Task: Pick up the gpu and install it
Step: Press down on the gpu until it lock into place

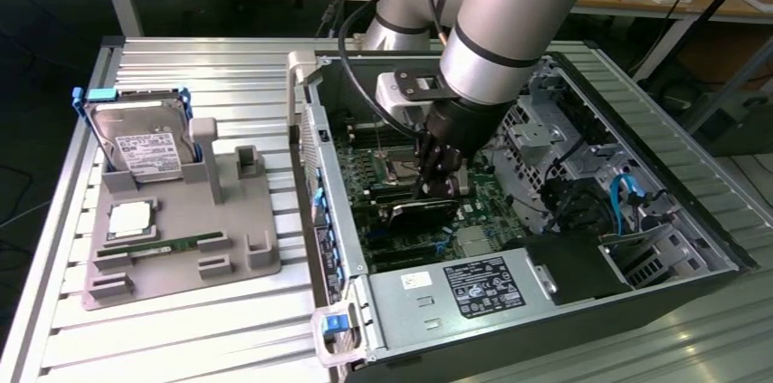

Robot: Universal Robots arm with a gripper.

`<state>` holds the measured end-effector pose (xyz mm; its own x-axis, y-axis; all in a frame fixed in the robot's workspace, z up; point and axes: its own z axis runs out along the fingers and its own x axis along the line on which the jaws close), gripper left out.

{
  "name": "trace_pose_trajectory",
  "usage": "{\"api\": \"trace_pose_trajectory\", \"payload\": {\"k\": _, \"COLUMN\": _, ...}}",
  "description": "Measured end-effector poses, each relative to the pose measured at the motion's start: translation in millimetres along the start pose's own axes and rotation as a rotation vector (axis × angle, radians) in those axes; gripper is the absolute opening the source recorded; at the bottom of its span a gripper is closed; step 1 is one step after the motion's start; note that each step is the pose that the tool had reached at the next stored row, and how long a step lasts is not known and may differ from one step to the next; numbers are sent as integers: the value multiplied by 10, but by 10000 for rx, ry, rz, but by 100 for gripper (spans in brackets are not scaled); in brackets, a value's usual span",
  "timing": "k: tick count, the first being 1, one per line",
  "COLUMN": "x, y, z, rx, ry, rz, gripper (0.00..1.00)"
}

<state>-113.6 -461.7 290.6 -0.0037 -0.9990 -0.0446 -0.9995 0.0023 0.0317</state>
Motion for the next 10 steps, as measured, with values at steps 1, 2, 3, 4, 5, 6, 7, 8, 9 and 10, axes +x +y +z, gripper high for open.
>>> {"api": "trace_pose_trajectory", "payload": {"k": 1, "x": 0, "y": 0, "z": 0, "rx": 0, "ry": -1, "rz": -1, "gripper": 11}}
{"api": "trace_pose_trajectory", "payload": {"k": 2, "x": 0, "y": 0, "z": 0, "rx": -1, "ry": -2, "rz": 0, "gripper": 11}}
{"api": "trace_pose_trajectory", "payload": {"k": 3, "x": 0, "y": 0, "z": 0, "rx": 0, "ry": -3, "rz": -1, "gripper": 11}}
{"api": "trace_pose_trajectory", "payload": {"k": 4, "x": 0, "y": 0, "z": 0, "rx": 0, "ry": -3, "rz": 0, "gripper": 11}}
{"api": "trace_pose_trajectory", "payload": {"k": 5, "x": 0, "y": 0, "z": 0, "rx": 0, "ry": -3, "rz": 0, "gripper": 11}}
{"api": "trace_pose_trajectory", "payload": {"k": 6, "x": 0, "y": 0, "z": 0, "rx": 0, "ry": -4, "rz": 0, "gripper": 11}}
{"api": "trace_pose_trajectory", "payload": {"k": 7, "x": 0, "y": 1, "z": 0, "rx": 0, "ry": -4, "rz": -1, "gripper": 11}}
{"api": "trace_pose_trajectory", "payload": {"k": 8, "x": 0, "y": 4, "z": 0, "rx": 0, "ry": -3, "rz": -1, "gripper": 11}}
{"api": "trace_pose_trajectory", "payload": {"k": 9, "x": 0, "y": 11, "z": 0, "rx": 3, "ry": -3, "rz": 0, "gripper": 11}}
{"api": "trace_pose_trajectory", "payload": {"k": 10, "x": 1, "y": 25, "z": 0, "rx": 14, "ry": -3, "rz": -1, "gripper": 11}}
